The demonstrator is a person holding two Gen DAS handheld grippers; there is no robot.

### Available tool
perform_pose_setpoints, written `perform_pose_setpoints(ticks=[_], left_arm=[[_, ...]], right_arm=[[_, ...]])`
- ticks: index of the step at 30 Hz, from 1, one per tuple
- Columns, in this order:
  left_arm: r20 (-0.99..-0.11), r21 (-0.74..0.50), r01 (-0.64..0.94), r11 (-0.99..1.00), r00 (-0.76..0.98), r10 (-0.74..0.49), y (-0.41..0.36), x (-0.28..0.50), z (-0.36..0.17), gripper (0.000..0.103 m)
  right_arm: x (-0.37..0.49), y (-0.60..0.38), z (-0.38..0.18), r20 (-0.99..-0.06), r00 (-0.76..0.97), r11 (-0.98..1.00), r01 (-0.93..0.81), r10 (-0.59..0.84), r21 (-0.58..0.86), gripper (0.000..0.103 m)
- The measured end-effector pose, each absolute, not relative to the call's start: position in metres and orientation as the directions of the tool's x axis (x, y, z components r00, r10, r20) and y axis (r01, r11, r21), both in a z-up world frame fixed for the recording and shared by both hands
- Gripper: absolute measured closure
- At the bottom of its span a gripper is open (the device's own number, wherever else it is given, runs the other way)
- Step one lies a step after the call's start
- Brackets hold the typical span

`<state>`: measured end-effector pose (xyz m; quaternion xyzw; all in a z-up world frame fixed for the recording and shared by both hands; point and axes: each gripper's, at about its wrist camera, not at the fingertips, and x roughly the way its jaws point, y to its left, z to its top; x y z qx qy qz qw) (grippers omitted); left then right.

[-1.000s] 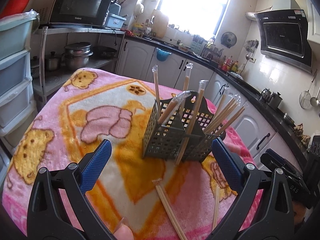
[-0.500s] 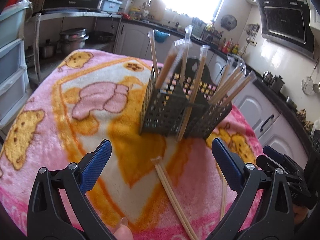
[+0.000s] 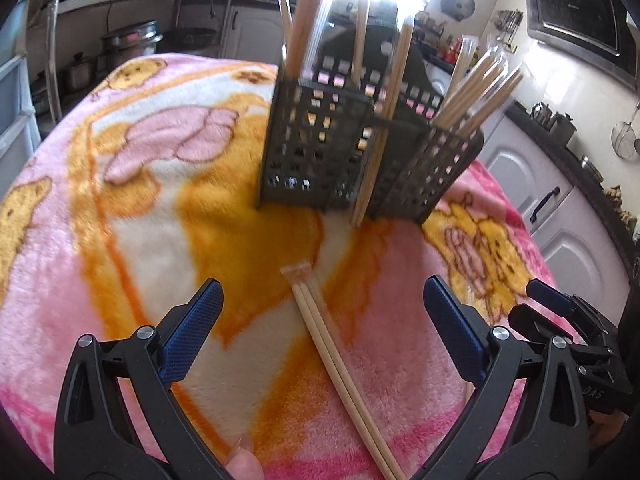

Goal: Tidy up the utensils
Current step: 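Withdraw both open grippers from the caddy toward the last wrapped chopsticks, then close the left gripper on a wrapped chopstick while the right gripper grasps another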

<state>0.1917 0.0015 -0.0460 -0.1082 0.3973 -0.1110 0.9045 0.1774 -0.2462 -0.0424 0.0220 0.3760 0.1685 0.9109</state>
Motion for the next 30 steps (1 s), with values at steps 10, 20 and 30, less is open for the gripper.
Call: perform_pose_setpoints(ticks=[10,20,30], left_arm=[[-0.735,-0.346,0.115,0.931,0.584,-0.345,-0.005,0.204,-0.072,0.027],[-0.768,-0.334,0.083,0.939,0.554,-0.322,0.000,0.232,-0.075,0.054],[-0.784,-0.234,0.063,0.970,0.578,-0.227,0.000,0.236,-0.077,0.091]], right_arm=[[0.197,-0.248,-0.066,-0.739,0.583,0.939,-0.266,0.336,0.217,0.043],[0.219,-0.240,-0.081,-0.788,0.519,0.942,-0.228,0.331,0.246,0.060],[0.225,-0.250,-0.082,-0.779,0.536,0.946,-0.184,0.324,0.267,0.085]])
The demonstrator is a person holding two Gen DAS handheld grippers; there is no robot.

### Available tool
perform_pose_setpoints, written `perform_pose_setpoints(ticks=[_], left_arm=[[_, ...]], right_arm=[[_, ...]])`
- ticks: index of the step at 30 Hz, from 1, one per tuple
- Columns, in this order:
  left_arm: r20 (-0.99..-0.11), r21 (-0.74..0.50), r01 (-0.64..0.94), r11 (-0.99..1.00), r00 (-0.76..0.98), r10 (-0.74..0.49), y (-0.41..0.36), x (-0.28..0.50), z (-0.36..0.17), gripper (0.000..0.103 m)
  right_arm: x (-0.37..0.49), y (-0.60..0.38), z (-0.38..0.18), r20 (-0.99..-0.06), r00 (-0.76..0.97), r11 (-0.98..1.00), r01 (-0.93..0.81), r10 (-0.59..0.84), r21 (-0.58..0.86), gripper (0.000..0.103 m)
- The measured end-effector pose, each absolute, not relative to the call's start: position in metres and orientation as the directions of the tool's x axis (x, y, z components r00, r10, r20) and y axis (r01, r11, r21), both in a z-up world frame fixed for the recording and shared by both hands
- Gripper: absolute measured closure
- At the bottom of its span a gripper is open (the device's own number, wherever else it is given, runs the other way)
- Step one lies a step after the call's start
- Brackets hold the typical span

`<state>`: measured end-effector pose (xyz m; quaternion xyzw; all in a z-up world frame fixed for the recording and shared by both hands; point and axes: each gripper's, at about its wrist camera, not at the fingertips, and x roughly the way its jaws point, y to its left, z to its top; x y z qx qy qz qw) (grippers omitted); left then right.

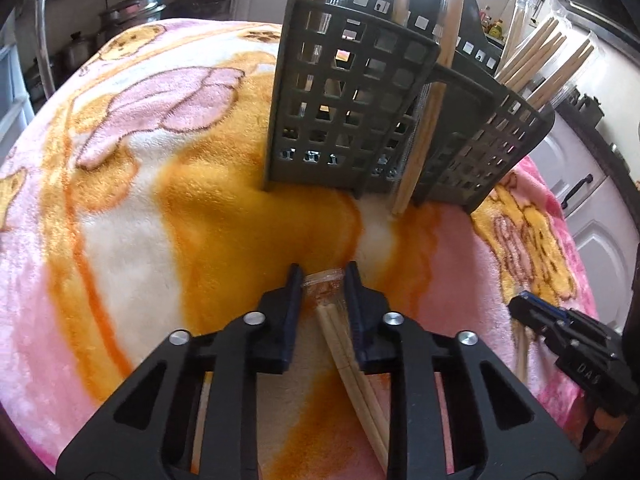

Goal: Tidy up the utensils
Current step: 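Close the left gripper on a wrapped chopstick while the right gripper grasps another, then lift both held chopsticks and carry them above the green caddy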

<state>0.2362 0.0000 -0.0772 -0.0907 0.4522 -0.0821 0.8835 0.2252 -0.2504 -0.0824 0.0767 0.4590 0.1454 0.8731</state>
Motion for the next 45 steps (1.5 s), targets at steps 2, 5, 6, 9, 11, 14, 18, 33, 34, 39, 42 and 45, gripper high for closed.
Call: perform_pose_setpoints(ticks=[2,5,6,9,11,14,18,33,34,39,42,45], left_arm=[[-0.778,-0.239,0.067,0.969,0.583,-0.233,0.002,0.234,-0.076,0.094],[-0.770,-0.261,0.072,0.963,0.586,-0.253,0.007,0.232,-0.074,0.096],[-0.764,-0.276,0.073,0.958,0.589,-0.265,0.009,0.232,-0.073,0.097],[-0.748,-0.297,0.080,0.952,0.600,-0.283,0.012,0.228,-0.067,0.097],[-0.733,-0.306,0.089,0.948,0.613,-0.294,0.012,0.226,-0.060,0.097],[-0.699,-0.320,0.121,0.940,0.640,-0.320,0.010,0.220,-0.043,0.097],[-0.656,-0.324,0.172,0.930,0.667,-0.352,0.005,0.213,-0.019,0.098],[-0.521,-0.301,0.304,0.904,0.742,-0.423,-0.018,0.202,0.053,0.099],[-0.517,-0.298,0.307,0.904,0.744,-0.423,-0.019,0.201,0.055,0.099],[-0.491,-0.289,0.321,0.902,0.759,-0.427,-0.020,0.198,0.071,0.099],[-0.475,-0.282,0.331,0.901,0.768,-0.431,-0.020,0.196,0.078,0.099],[-0.454,-0.277,0.341,0.898,0.778,-0.435,-0.021,0.196,0.087,0.100]], right_arm=[[0.226,-0.253,-0.081,-0.770,0.539,0.940,-0.179,0.341,0.291,0.087],[0.227,-0.257,-0.079,-0.757,0.543,0.930,-0.173,0.365,0.324,0.088],[0.226,-0.258,-0.077,-0.751,0.547,0.927,-0.175,0.371,0.331,0.088],[0.225,-0.260,-0.071,-0.733,0.556,0.919,-0.187,0.391,0.348,0.089],[0.224,-0.261,-0.067,-0.718,0.560,0.908,-0.198,0.414,0.369,0.089],[0.221,-0.261,-0.057,-0.695,0.583,0.905,-0.215,0.421,0.368,0.090],[0.218,-0.260,-0.039,-0.662,0.609,0.898,-0.242,0.436,0.369,0.093],[0.208,-0.251,0.025,-0.564,0.697,0.896,-0.326,0.443,0.301,0.095],[0.208,-0.251,0.029,-0.558,0.704,0.898,-0.330,0.440,0.292,0.095],[0.206,-0.247,0.048,-0.527,0.731,0.901,-0.348,0.434,0.259,0.095],[0.204,-0.243,0.057,-0.507,0.745,0.901,-0.360,0.433,0.240,0.096],[0.201,-0.240,0.068,-0.486,0.760,0.902,-0.369,0.433,0.225,0.096]])
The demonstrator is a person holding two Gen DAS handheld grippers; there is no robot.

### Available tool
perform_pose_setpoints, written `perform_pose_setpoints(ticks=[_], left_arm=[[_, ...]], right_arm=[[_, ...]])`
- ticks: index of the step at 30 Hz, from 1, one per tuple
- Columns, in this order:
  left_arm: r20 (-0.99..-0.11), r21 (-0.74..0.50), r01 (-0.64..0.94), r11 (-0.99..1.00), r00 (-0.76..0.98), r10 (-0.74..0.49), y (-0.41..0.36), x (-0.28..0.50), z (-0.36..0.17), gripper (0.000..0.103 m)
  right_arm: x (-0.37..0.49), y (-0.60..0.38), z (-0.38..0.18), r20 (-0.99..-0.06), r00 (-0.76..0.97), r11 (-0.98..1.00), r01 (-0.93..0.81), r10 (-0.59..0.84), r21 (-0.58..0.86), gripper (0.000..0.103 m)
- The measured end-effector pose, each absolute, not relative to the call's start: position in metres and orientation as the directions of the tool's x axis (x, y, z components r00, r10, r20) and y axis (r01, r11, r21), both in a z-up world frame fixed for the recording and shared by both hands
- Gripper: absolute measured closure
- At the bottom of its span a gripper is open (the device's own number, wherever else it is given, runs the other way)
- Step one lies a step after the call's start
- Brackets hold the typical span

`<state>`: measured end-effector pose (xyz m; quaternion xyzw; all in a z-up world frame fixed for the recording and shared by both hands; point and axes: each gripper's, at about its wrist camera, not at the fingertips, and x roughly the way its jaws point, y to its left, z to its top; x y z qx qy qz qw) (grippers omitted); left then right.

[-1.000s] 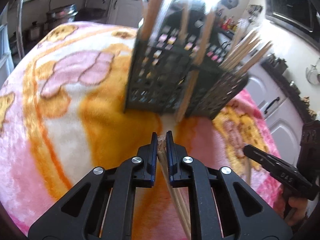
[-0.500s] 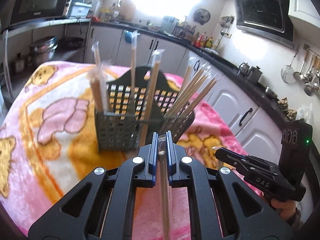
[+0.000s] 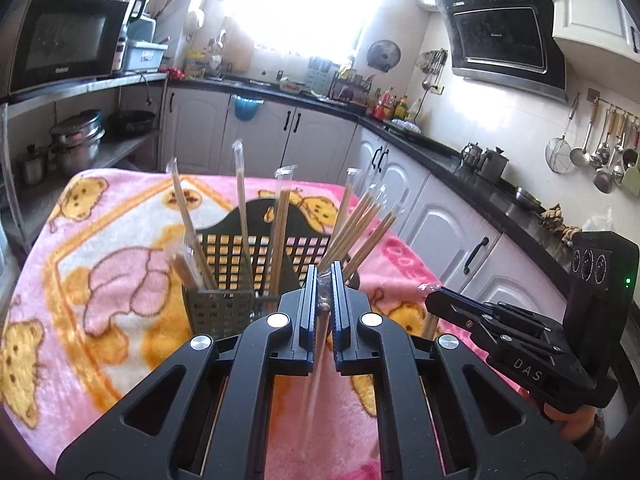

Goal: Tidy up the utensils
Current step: 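Lift both held chopsticks and carry them above the green caddy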

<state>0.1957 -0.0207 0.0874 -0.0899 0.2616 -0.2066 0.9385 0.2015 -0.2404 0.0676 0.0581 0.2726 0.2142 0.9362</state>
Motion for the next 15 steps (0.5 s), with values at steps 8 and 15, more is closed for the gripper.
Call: perform_pose_setpoints(ticks=[8,15], left_arm=[[-0.401,-0.278,0.371,0.886,0.793,-0.458,-0.022,0.195,0.111,0.100],[-0.349,-0.255,0.397,0.882,0.812,-0.467,-0.027,0.198,0.137,0.100]], right_arm=[[0.198,-0.239,0.092,-0.430,0.790,0.900,-0.388,0.436,0.200,0.096],[0.194,-0.238,0.114,-0.379,0.819,0.902,-0.396,0.431,0.173,0.096]])
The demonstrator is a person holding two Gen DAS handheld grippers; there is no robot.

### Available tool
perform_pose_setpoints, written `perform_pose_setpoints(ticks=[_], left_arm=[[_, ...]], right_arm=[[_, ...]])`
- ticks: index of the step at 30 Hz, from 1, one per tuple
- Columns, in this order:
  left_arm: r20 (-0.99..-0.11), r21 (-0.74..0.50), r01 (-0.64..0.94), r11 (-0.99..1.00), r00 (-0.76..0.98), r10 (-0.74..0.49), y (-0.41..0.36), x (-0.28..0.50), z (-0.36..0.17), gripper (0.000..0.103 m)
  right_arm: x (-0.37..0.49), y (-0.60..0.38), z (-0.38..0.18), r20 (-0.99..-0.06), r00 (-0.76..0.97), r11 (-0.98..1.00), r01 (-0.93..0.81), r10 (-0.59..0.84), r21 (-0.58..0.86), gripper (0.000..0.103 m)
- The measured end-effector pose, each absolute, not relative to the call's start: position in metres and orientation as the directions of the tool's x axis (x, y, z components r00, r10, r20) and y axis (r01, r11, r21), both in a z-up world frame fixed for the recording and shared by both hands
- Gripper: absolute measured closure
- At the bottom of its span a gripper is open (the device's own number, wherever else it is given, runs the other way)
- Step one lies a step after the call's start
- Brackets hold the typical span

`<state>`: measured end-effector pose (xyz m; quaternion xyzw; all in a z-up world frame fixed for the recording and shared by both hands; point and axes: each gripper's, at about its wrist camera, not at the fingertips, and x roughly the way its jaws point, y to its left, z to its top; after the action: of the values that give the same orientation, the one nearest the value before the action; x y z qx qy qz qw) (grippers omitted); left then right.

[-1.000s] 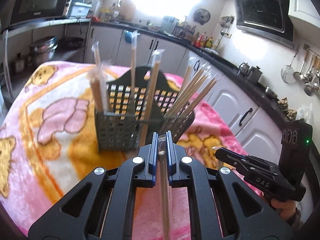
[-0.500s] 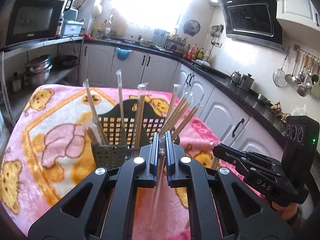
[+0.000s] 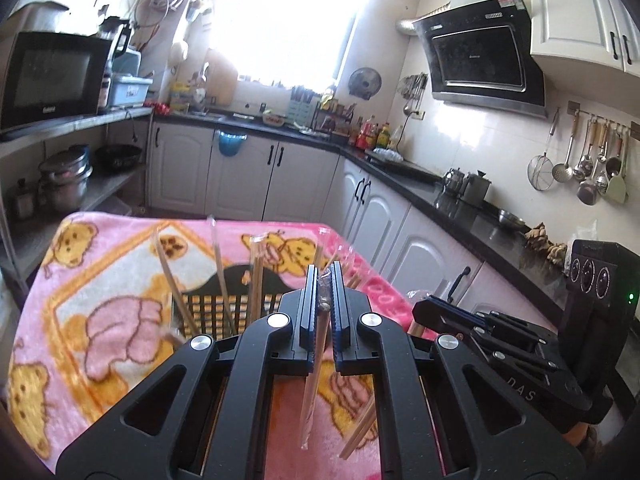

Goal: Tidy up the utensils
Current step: 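Lift both held chopsticks and carry them above the green caddy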

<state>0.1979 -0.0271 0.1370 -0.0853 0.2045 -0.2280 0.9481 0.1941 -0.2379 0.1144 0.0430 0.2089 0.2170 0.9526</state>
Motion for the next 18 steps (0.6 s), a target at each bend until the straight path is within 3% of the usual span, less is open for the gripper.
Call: perform_pose_setpoints(ticks=[18], left_arm=[[-0.222,-0.212,0.382,0.900,0.878,-0.425,-0.016,0.209,0.196,0.100]], right_arm=[[0.204,-0.237,0.167,-0.249,0.875,0.910,-0.399,0.414,0.113,0.096]])
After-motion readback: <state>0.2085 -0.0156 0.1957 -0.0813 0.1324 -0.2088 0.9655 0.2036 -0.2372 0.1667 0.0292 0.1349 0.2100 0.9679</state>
